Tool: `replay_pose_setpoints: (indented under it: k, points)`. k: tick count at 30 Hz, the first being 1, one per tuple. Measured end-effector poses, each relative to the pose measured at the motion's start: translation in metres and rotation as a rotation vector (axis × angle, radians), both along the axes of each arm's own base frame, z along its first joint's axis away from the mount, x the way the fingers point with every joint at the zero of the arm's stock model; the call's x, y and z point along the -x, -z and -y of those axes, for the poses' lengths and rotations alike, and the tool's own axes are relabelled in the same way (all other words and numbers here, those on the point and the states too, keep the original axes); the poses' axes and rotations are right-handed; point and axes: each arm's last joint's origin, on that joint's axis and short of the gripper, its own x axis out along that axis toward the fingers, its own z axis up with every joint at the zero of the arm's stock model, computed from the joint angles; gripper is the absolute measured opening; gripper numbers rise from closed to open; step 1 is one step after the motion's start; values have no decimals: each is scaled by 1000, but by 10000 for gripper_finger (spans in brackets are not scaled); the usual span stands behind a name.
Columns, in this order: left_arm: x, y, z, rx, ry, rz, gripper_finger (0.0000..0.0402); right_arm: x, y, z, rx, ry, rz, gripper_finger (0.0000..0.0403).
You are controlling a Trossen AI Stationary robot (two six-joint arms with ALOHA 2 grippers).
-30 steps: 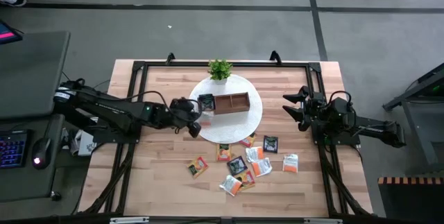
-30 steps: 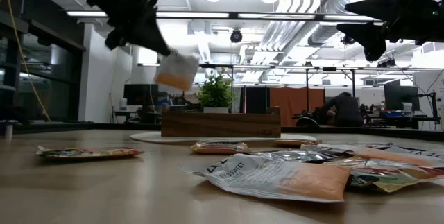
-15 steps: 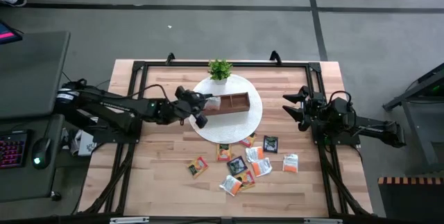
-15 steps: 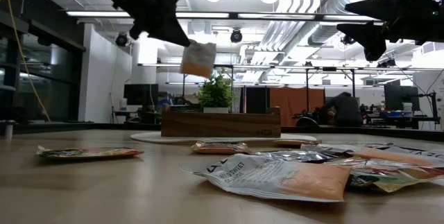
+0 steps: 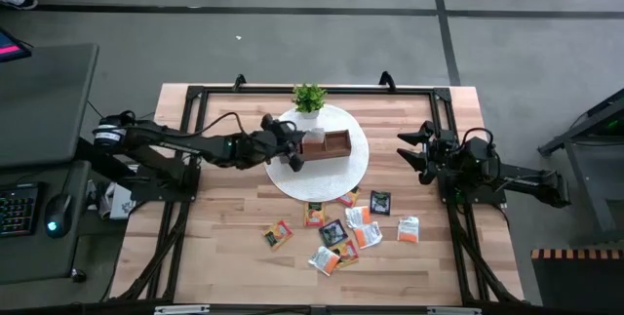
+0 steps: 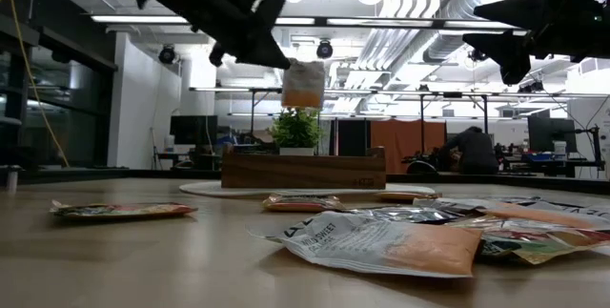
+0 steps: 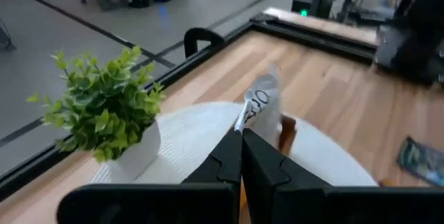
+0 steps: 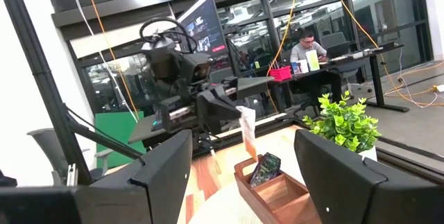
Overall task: Pick & Place Tea
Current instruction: Put the white orange tea bag into the middle section of the wooden organizer
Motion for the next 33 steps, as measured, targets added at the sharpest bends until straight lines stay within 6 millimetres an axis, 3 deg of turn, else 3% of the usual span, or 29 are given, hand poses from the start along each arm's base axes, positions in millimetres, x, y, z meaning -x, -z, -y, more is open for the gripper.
replay_pose_setpoints:
  k: [17,33]
  points:
    - [-21,38,-25,68,-94,-4,0,0,0,0,0,0,0,250]
    - [-20,48,-29,144,-123,-25,0,0,0,0,0,0,0,250]
